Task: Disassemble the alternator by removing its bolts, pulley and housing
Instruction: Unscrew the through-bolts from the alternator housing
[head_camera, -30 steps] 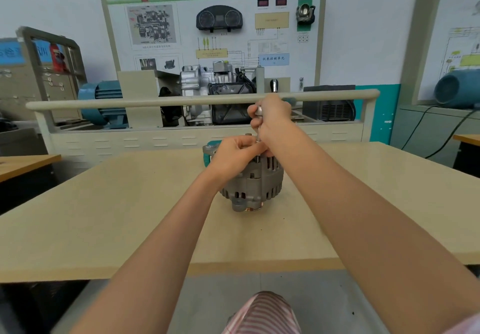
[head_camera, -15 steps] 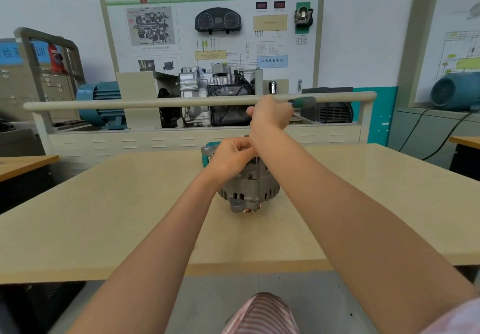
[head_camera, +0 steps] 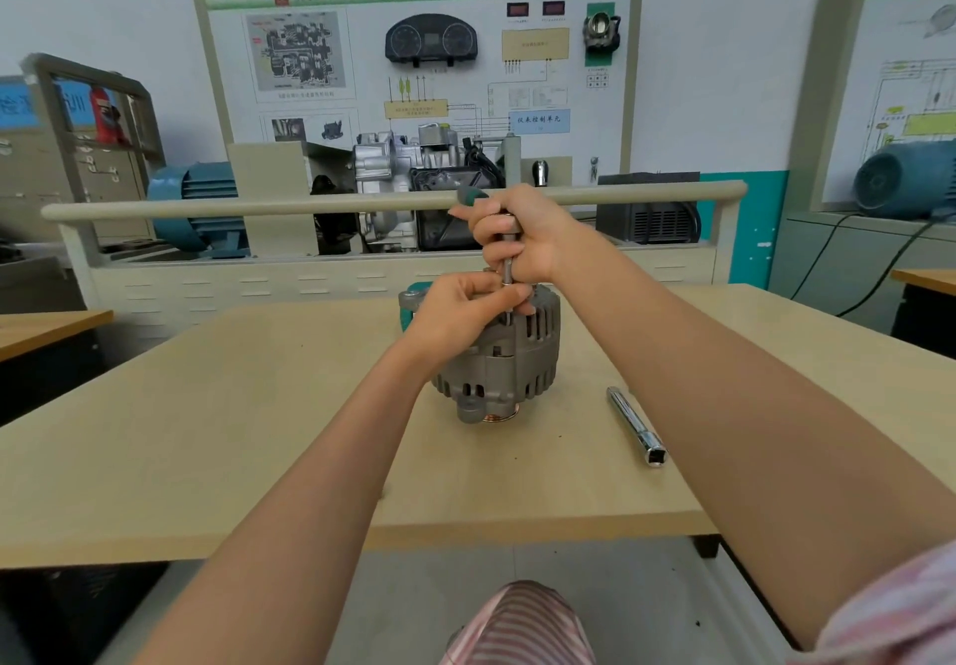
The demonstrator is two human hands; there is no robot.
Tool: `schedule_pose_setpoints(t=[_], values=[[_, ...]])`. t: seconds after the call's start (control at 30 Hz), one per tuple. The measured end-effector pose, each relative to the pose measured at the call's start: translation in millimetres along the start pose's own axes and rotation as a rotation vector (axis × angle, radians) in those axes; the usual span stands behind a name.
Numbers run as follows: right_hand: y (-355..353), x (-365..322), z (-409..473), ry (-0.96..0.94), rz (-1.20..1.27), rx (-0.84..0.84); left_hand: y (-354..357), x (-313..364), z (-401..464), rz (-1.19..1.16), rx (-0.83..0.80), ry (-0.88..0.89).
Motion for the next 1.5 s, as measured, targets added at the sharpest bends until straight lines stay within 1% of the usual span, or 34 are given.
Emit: schedule_pose_setpoints(t=[0.03, 0.1, 0.13, 0.17, 0.2, 0.23, 0.3, 0.4, 0.43, 0.47, 0.53, 0.6, 0.63, 0.73, 0.77, 0.8, 0.83, 0.87, 0.9, 0.97, 1.07, 1.17, 1.27, 1.3, 1.4, 1.43, 1.47, 1.5], values=[[1.1, 1.8, 0.6, -0.043, 0.033, 0.135, 0.2, -0.5, 0.2, 0.004, 0.012, 0.011], [1.6, 6.3, -0.5, -0.183, 0.059, 0.467, 0.8, -0.2, 0.6, 0.014, 0.022, 0.037], [2.2, 8.4, -1.4, -0.242, 0.064, 0.599, 1.6, 0.5, -0.1, 0.02, 0.024, 0.05], [2.1, 9.9, -1.5, -0.274, 0.081, 0.668, 2.8, 1.5, -1.1, 0.023, 0.025, 0.058], [1.6, 10.0, -1.4, -0.269, 0.107, 0.673, 3.7, 2.4, -1.9, 0.018, 0.027, 0.06], [0.3, 9.3, -1.9, -0.236, 0.129, 0.63, 4.3, 2.6, -2.4, 0.01, 0.028, 0.054], [-4.6, 4.7, -1.2, -0.145, 0.135, 0.459, 4.8, 2.2, -1.9, 0.009, 0.022, 0.027], [-8.3, -0.8, -0.6, -0.053, 0.048, 0.143, 3.3, 1.8, 0.7, 0.032, -0.006, -0.025], [-6.8, -0.6, -1.0, -0.038, 0.02, 0.069, 2.3, 1.7, 0.7, 0.034, -0.019, -0.036], [-4.3, -0.3, -1.7, -0.025, 0.0, 0.022, 1.6, 1.5, 0.7, 0.026, -0.026, -0.045], [0.6, 1.2, -3.3, -0.017, -0.018, -0.001, 0.5, 0.6, 0.2, -0.002, -0.022, -0.043], [3.7, 2.4, -4.7, -0.035, 0.016, 0.064, 0.6, -0.1, -0.4, -0.012, -0.008, -0.014], [3.5, 3.5, -4.7, -0.056, 0.053, 0.147, 1.4, 0.0, -0.8, -0.004, -0.004, 0.003], [0.2, 9.1, -6.2, -0.226, 0.109, 0.553, 3.5, 1.2, -1.2, 0.024, 0.01, 0.045], [0.7, 11.0, -6.4, -0.289, 0.112, 0.671, 3.4, 0.6, -0.9, 0.024, 0.023, 0.051], [1.9, 12.3, -6.0, -0.335, 0.121, 0.738, 3.3, -0.2, -0.6, 0.022, 0.036, 0.05], [3.3, 12.8, -5.4, -0.348, 0.123, 0.757, 2.9, -0.9, -0.6, 0.017, 0.045, 0.05], [4.3, 12.1, -5.0, -0.324, 0.11, 0.739, 3.2, -0.6, -1.6, 0.008, 0.046, 0.054], [4.2, 10.1, -4.2, -0.275, 0.082, 0.696, 3.5, 0.3, -2.5, 0.003, 0.038, 0.061], [3.8, 4.2, -3.4, -0.147, 0.012, 0.544, 3.9, 2.3, -3.3, 0.0, 0.006, 0.052], [5.6, -0.7, -1.5, -0.016, -0.109, 0.323, 1.7, 2.1, -2.1, -0.029, -0.026, -0.012], [11.2, -0.8, 0.9, 0.013, -0.217, 0.27, 0.3, 1.9, -2.5, -0.039, -0.014, 0.005], [15.9, 1.3, -0.7, -0.021, -0.221, 0.321, 1.0, 1.5, -5.1, -0.046, 0.01, 0.04], [17.0, 3.3, -1.4, -0.063, -0.201, 0.384, 0.6, 1.4, -5.2, -0.031, 0.014, 0.042], [18.8, 11.8, -6.9, -0.317, -0.049, 0.735, -0.9, -0.4, -4.2, 0.028, 0.057, 0.048], [19.8, 13.6, -9.9, -0.382, 0.012, 0.823, -0.8, -1.0, -3.8, 0.05, 0.073, 0.045], [19.6, 14.0, -9.6, -0.401, 0.054, 0.846, -0.6, -1.6, -3.6, 0.061, 0.081, 0.041], [18.6, 13.2, -7.9, -0.378, 0.077, 0.824, 0.1, -2.3, -3.2, 0.058, 0.078, 0.041]])
Point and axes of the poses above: each hand's wrist, its own z-axis towards the middle knuckle, its own y-axis out of the palm, x = y × z, the point moved 2 cm from there along z, towards the middle knuckle, and after that the axes turned 15 degrees about -z, right-handed, at the moved point
